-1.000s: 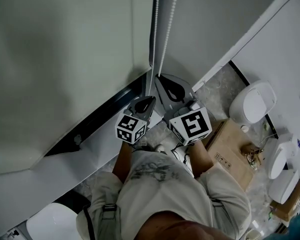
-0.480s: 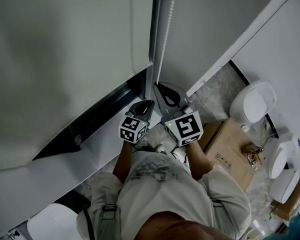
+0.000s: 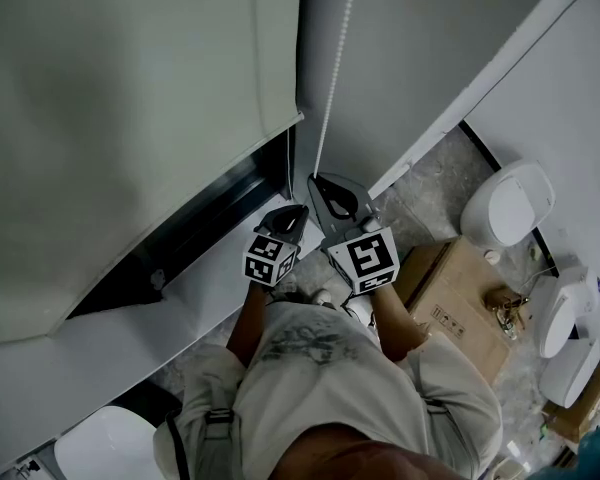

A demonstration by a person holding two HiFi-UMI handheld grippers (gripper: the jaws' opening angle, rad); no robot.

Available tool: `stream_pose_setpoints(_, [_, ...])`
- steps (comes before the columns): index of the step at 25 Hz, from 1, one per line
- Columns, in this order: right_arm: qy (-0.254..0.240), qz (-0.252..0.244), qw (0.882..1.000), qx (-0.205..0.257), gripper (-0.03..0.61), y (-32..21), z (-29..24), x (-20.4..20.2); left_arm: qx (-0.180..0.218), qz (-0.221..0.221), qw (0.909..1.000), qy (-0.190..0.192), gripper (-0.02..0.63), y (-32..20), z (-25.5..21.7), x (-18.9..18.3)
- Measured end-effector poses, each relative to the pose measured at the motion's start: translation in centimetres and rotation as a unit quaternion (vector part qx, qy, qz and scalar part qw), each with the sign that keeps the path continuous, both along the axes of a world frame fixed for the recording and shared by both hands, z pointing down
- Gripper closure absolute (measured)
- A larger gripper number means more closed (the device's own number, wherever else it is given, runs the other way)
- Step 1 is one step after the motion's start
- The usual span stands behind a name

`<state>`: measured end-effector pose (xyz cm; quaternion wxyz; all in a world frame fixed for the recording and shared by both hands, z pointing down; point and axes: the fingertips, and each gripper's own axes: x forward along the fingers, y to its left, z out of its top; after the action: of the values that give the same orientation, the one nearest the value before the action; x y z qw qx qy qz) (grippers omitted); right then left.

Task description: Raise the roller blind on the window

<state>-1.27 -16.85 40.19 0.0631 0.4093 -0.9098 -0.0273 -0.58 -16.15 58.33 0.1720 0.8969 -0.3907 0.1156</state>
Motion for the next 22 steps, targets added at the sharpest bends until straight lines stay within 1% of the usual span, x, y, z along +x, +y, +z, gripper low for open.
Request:
stream_pose_setpoints(7, [0.012,-0.003,1.000,-0.025,0.568,0.5,3.1,0.0,-0.023,-0.004,0.9994,-0.026,0.603,0.6,3.1,-0.2])
stream_pose_setpoints(13, [0.012,-0.005,1.000,-0.028,0.568,0.8,3.6,-0.1,-0.016,-0.004,0.9992,-0.037,0.601,1.2,3.4,-0.3])
stream_pose_setpoints(15, [0.011,-0.006,1.000,-0.027,0.568,0.8,3.5,-0.1,-0.013,-0.008,0.9992,-0.037,0.600,1.5,2.9,-0.6])
stream_pose_setpoints(17, [0.011,-0.006,1.000,-0.027,0.567,0.8,3.4,0.0,-0.010,-0.010,0.9995,-0.029,0.599,1.8,2.0,-0.8])
stream_pose_setpoints(18, [0.011,-0.006,1.000,-0.027,0.568,0.7,3.4,0.1,-0.007,-0.009,0.9997,-0.023,0.586,2.0,1.3,-0.9])
stream_pose_setpoints(19, [0.011,-0.005,1.000,-0.027,0.567,0.6,3.4,0.2,-0.002,-0.007,0.9998,-0.017,0.569,2.1,0.3,-0.9])
stream_pose_setpoints(22, [0.009,-0.004,1.000,-0.027,0.568,0.5,3.5,0.3,0.029,-0.006,0.9996,-0.002,0.551,2.1,-3.6,-1.2])
